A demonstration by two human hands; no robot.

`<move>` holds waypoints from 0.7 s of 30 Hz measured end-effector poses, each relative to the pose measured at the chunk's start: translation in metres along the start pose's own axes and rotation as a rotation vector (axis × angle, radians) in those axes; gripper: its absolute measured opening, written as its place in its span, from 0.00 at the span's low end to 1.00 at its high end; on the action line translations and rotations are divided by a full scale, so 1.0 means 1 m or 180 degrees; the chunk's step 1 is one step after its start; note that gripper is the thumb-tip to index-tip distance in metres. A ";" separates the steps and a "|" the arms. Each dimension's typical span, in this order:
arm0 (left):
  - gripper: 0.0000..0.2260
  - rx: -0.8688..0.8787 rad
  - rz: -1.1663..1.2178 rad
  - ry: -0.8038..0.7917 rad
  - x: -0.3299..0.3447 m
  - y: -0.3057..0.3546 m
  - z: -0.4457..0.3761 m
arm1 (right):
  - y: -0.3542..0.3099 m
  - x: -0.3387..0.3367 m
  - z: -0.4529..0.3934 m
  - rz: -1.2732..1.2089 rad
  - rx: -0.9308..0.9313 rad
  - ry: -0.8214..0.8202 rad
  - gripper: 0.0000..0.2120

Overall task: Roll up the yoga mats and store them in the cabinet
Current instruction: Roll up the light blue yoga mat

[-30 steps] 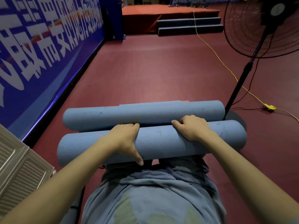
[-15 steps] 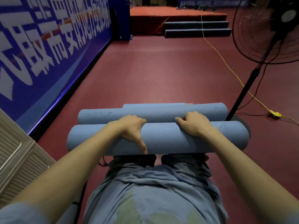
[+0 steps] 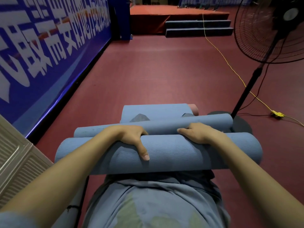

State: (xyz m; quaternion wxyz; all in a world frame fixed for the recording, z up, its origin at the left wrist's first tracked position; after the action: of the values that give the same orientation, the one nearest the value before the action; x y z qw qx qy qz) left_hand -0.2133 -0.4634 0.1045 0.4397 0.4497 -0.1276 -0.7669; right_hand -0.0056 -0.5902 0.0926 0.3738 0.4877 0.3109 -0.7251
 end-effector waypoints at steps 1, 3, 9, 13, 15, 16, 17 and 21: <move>0.33 0.0073 -0.0035 0.0121 -0.005 0.001 0.000 | 0.000 -0.003 -0.001 0.0069 -0.0024 0.0164 0.32; 0.35 0.0159 -0.0010 0.0425 -0.022 0.001 0.002 | -0.002 -0.010 -0.001 0.0180 -0.0095 0.0462 0.28; 0.17 0.0179 -0.0283 0.1355 -0.064 -0.005 0.011 | -0.021 -0.026 0.010 0.0612 -0.0323 0.1364 0.26; 0.15 0.0050 -0.0415 0.1278 -0.053 -0.003 0.009 | -0.024 -0.028 0.007 0.0746 -0.0258 0.1474 0.25; 0.19 0.0057 -0.0404 0.1165 -0.049 -0.004 0.011 | -0.025 -0.029 0.009 0.0734 -0.0292 0.1523 0.24; 0.25 0.0020 -0.0416 0.1018 -0.045 -0.005 0.013 | -0.025 -0.028 0.009 0.0724 -0.0299 0.1553 0.25; 0.34 -0.0075 -0.0470 0.0836 -0.040 -0.006 0.013 | -0.025 -0.028 0.010 0.0715 -0.0299 0.1592 0.25; 0.59 -0.0388 -0.1114 0.0658 -0.022 -0.007 0.007 | -0.023 -0.031 0.008 0.0626 -0.0278 0.1535 0.26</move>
State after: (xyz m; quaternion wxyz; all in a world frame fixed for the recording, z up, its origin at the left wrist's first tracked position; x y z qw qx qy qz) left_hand -0.2186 -0.4428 0.1172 0.3370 0.5138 0.0449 -0.7877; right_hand -0.0218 -0.5772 0.1261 0.3782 0.6577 0.3731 -0.5340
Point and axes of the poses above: each hand's wrist, its own z-axis away from the middle knuckle, its own x-axis out of the palm, y = z × x, the point moved 8 cm from there along -z, towards the middle knuckle, and after that the axes turned 11 degrees about z, right-handed, at the moved point
